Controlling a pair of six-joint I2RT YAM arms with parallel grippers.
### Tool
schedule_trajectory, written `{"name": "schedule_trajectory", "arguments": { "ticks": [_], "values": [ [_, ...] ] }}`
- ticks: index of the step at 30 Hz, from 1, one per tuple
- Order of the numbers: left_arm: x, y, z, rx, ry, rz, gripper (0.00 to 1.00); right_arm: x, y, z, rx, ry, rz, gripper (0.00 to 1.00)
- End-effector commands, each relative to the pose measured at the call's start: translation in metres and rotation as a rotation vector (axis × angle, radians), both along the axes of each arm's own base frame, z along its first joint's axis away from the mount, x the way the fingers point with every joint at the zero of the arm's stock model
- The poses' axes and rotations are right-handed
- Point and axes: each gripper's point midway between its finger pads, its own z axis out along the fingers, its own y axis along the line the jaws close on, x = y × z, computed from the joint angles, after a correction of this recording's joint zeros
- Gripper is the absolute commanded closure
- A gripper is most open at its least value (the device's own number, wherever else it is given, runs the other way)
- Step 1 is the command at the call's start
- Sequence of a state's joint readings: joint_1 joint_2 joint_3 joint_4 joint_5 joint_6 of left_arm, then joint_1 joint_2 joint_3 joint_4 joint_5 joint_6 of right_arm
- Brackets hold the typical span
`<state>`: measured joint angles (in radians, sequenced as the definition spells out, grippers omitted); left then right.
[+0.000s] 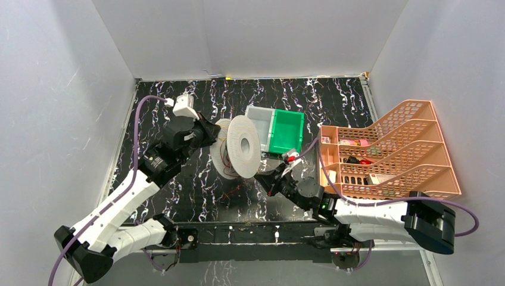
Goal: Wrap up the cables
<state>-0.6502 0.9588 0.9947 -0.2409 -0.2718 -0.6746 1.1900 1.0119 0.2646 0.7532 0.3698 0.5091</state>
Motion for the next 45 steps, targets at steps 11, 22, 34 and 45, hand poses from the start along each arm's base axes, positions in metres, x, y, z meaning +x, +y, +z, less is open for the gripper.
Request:
{"name": "schedule_trajectory", "arguments": {
  "ticks": [11, 22, 34, 45],
  "values": [
    [0.033, 0.019, 0.041, -0.007, -0.040, 0.215, 1.00, -0.019, 0.013, 0.044, -0.145, -0.538, 0.062, 1.00],
    [0.059, 0.007, 0.034, 0.079, -0.032, 0.221, 1.00, -0.025, 0.040, 0.050, -0.347, -0.805, 0.050, 1.00],
    [0.060, -0.003, 0.006, 0.083, 0.018, 0.180, 1.00, 0.006, 0.055, 0.090, -0.383, -0.801, -0.249, 1.00],
    [0.036, -0.005, -0.038, 0.084, 0.102, 0.114, 1.00, 0.031, 0.074, 0.105, -0.419, -0.745, -0.503, 1.00]
  ]
}}
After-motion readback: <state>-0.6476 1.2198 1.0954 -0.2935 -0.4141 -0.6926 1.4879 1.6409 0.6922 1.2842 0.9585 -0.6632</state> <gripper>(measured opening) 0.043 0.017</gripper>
